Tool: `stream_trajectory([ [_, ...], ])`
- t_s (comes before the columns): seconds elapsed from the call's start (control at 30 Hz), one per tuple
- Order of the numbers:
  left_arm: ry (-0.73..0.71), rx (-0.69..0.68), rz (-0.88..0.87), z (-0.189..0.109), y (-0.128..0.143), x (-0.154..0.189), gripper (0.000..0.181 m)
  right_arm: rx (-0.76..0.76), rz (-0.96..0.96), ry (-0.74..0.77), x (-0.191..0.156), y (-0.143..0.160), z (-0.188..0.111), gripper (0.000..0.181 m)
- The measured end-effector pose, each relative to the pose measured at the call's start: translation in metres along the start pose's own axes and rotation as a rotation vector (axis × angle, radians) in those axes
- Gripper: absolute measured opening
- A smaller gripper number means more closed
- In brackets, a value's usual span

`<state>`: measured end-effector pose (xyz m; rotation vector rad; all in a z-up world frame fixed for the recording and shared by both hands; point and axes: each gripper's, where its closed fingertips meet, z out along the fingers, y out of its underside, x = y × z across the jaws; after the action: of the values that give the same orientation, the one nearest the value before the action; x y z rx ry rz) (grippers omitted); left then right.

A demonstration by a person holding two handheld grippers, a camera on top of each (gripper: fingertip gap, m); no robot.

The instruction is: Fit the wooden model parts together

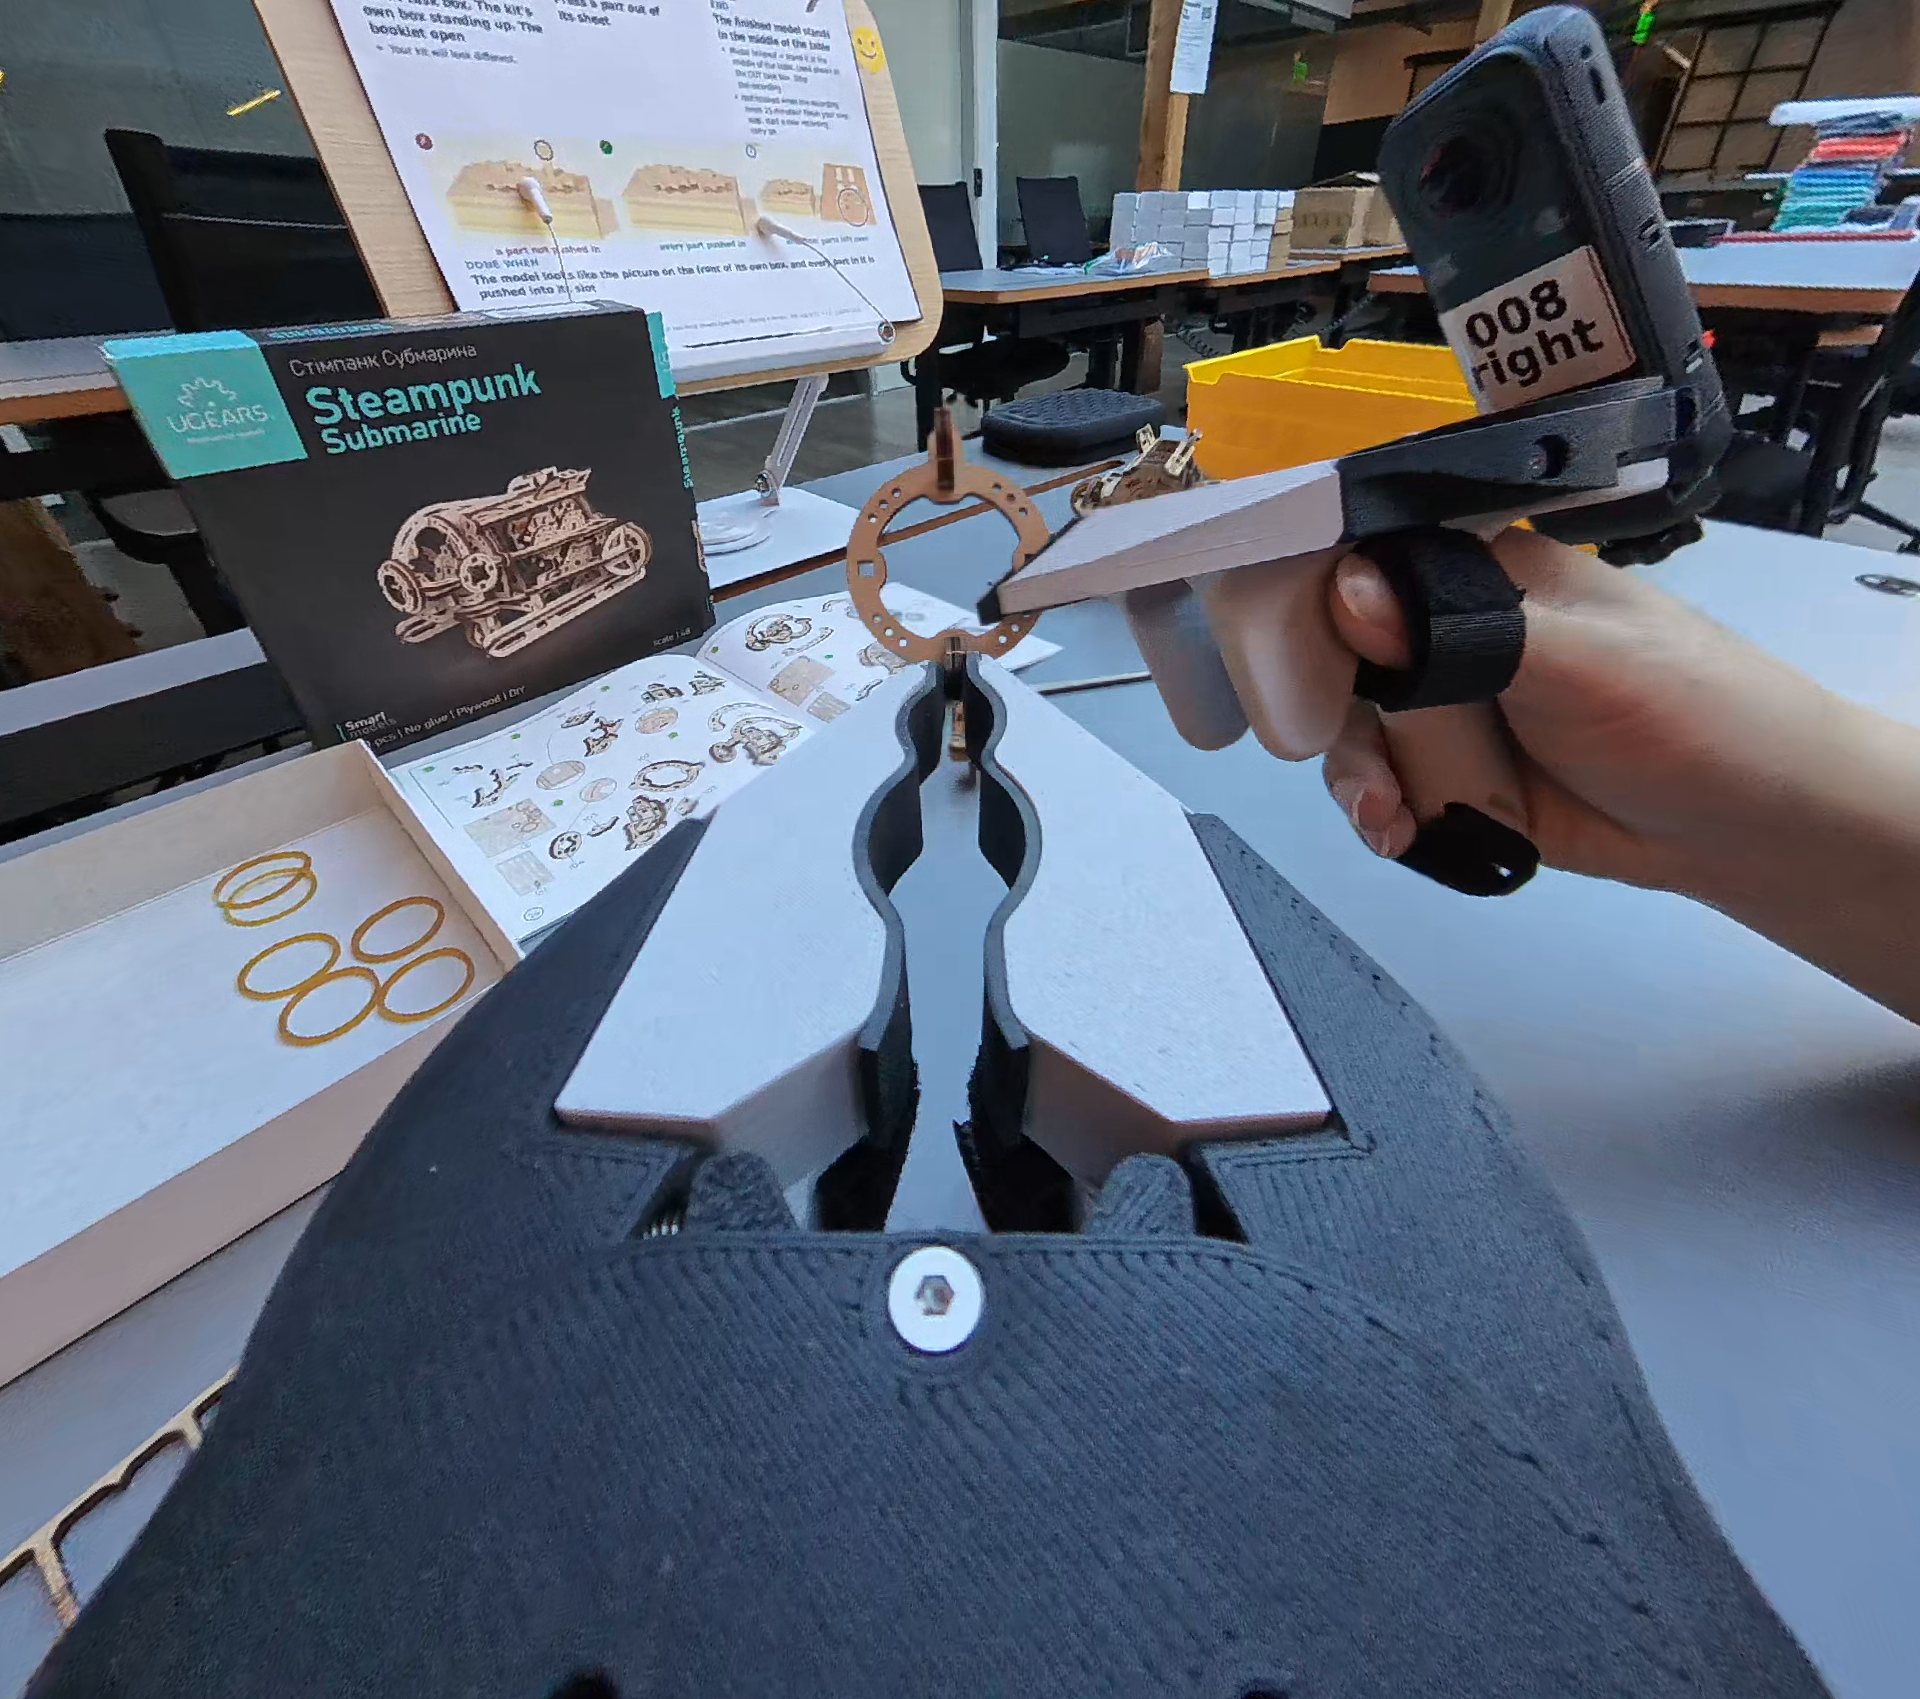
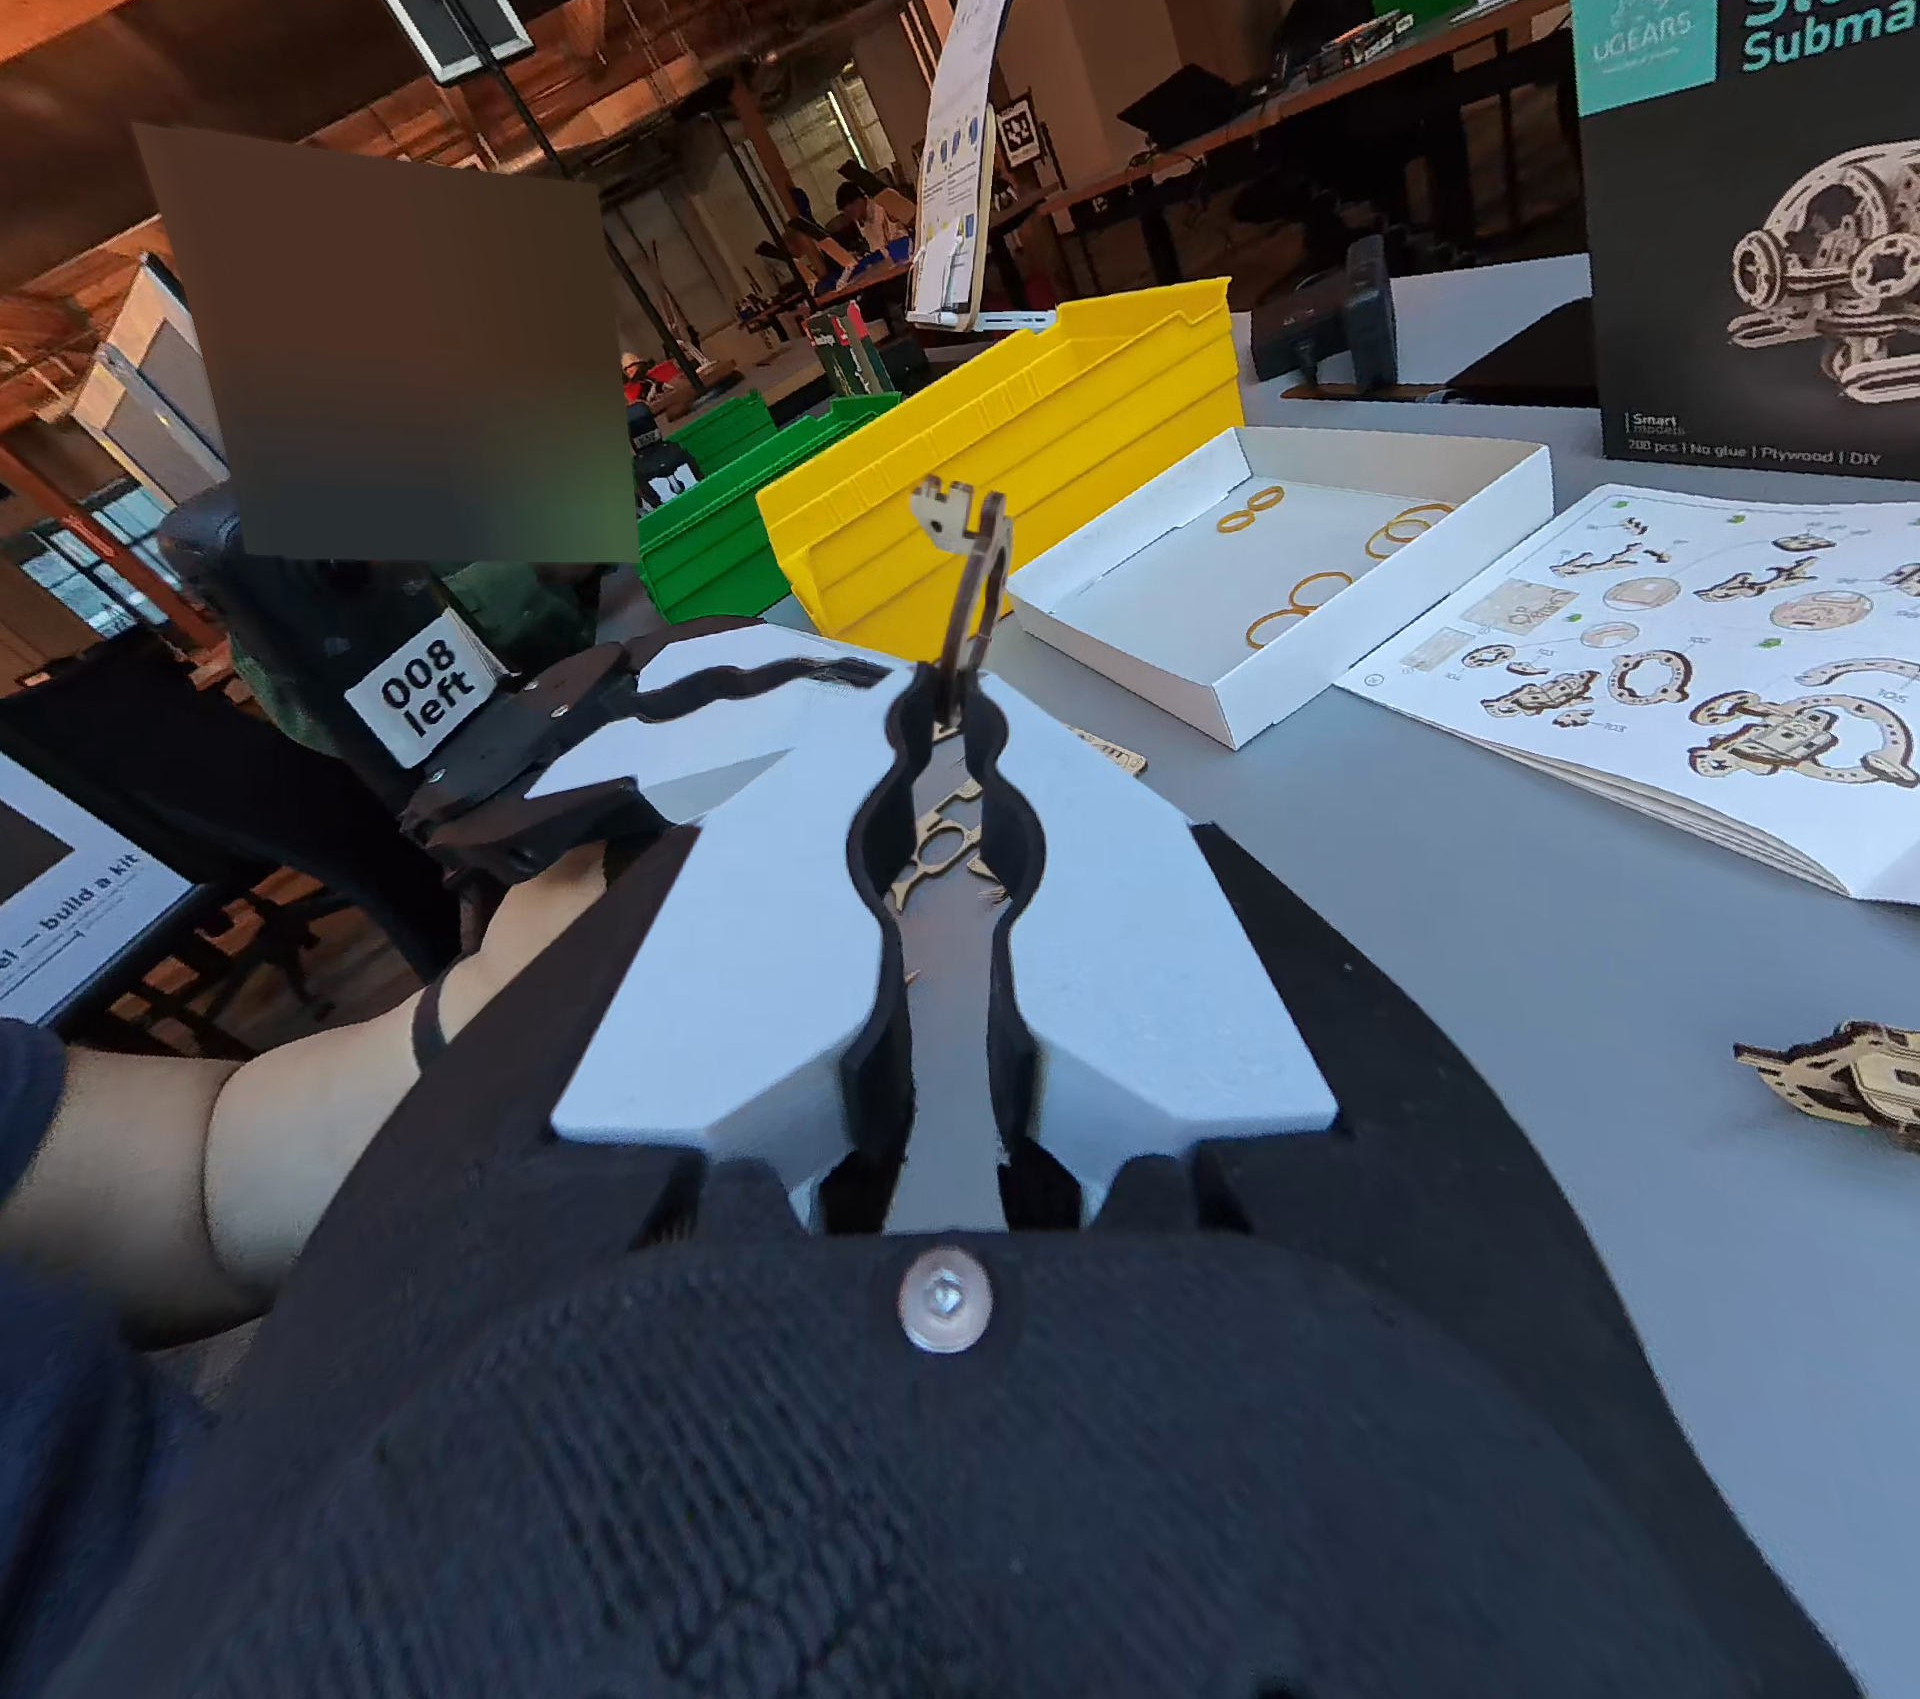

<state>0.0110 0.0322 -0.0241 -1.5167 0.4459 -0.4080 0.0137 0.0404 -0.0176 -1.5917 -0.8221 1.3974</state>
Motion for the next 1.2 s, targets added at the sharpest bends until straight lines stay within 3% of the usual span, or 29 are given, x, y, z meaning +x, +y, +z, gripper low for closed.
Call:
stream_trajectory([
  [0.13,-0.017,-0.014,0.035,0.002,0.003,-0.001,0.005,-0.020,-0.032,0.058,0.011,0.005,0.001,0.000],
  [0.2,-0.015,-0.018,0.045,-0.001,0.002,-0.003,0.021,-0.035,-0.048,0.076,0.016,0.008,-0.001,0.000],
  [0.33,0.083,0.039,0.093,-0.017,-0.014,-0.009,0.016,-0.139,-0.104,0.134,0.030,0.026,-0.005,0.000],
  [0.5,0.347,-0.226,0.086,-0.009,0.028,-0.018,0.036,-0.246,-0.128,0.131,0.035,0.055,-0.004,0.000],
  [0.67,0.581,-0.296,0.122,0.001,0.053,-0.011,0.020,-0.296,-0.123,0.093,0.031,0.080,0.000,0.000],
  [0.83,0.785,-0.396,0.174,0.000,0.067,-0.001,0.017,-0.335,-0.145,0.075,0.029,0.091,0.002,0.000],
  [1.2,0.975,-0.546,0.375,-0.004,0.092,0.005,0.006,-0.328,-0.125,0.192,0.028,0.099,-0.004,0.000],
])
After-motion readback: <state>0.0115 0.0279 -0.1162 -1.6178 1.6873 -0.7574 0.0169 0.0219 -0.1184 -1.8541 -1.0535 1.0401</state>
